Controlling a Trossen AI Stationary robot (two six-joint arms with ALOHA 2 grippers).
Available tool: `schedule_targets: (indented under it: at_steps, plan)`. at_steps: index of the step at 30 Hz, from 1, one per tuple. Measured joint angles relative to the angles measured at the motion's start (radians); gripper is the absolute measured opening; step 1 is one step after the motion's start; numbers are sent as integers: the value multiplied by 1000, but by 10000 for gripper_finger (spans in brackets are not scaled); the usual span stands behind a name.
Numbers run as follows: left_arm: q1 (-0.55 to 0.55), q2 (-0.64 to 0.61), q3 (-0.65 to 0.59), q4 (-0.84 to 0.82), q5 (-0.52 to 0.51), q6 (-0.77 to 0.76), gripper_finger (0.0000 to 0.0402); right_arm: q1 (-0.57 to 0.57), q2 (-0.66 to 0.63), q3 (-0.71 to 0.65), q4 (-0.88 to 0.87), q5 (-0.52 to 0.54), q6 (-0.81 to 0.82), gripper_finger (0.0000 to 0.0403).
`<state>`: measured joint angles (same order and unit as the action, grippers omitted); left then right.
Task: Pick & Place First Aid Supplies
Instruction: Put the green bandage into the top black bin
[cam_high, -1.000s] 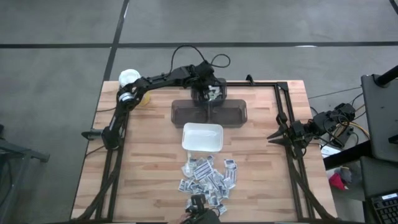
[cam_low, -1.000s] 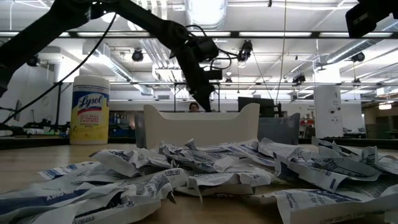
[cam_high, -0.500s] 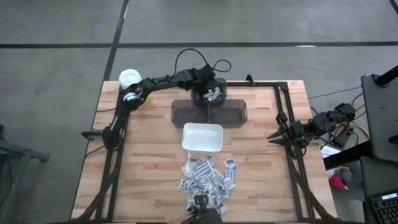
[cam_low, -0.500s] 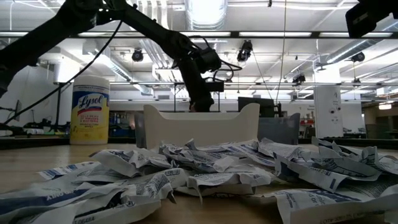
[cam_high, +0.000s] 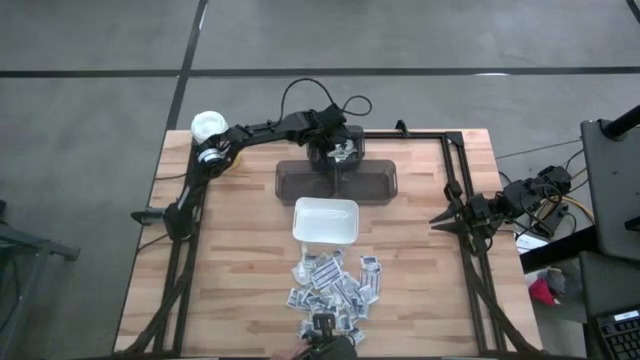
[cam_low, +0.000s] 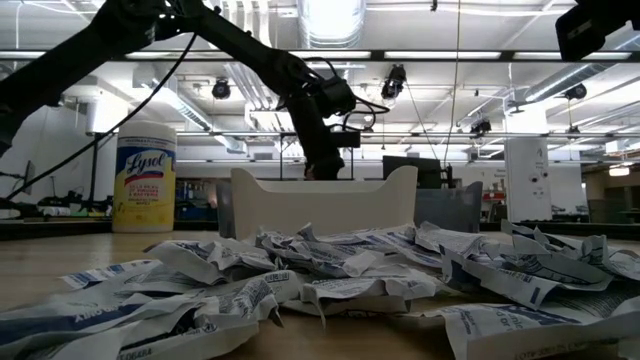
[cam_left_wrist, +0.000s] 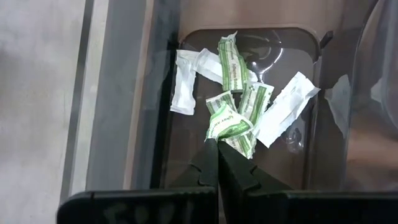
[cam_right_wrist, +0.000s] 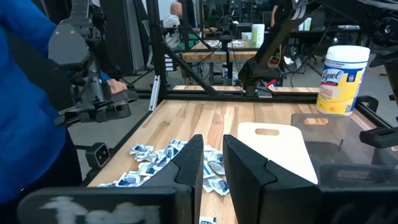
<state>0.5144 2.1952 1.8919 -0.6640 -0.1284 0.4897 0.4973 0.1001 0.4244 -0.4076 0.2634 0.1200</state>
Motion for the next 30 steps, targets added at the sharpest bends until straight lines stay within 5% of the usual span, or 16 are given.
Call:
schedule_targets:
  at_steps: [5,14,20,25,30]
  plan:
    - [0,0,0,0,0,0,14,0,0,0,0,0,0,59]
    - [-3,-1,45,-51,-29,-18,100,0,0,0,0,0,0,59]
    - [-40,-35,253,-414,-135,-192,120,0,0,0,0,0,8,59]
    - [-96,-53,382,-769,2,-451,121,0,0,0,0,0,50,59]
    - [-184,-112,387,-912,117,-685,121,0,0,0,-1,0,91,59]
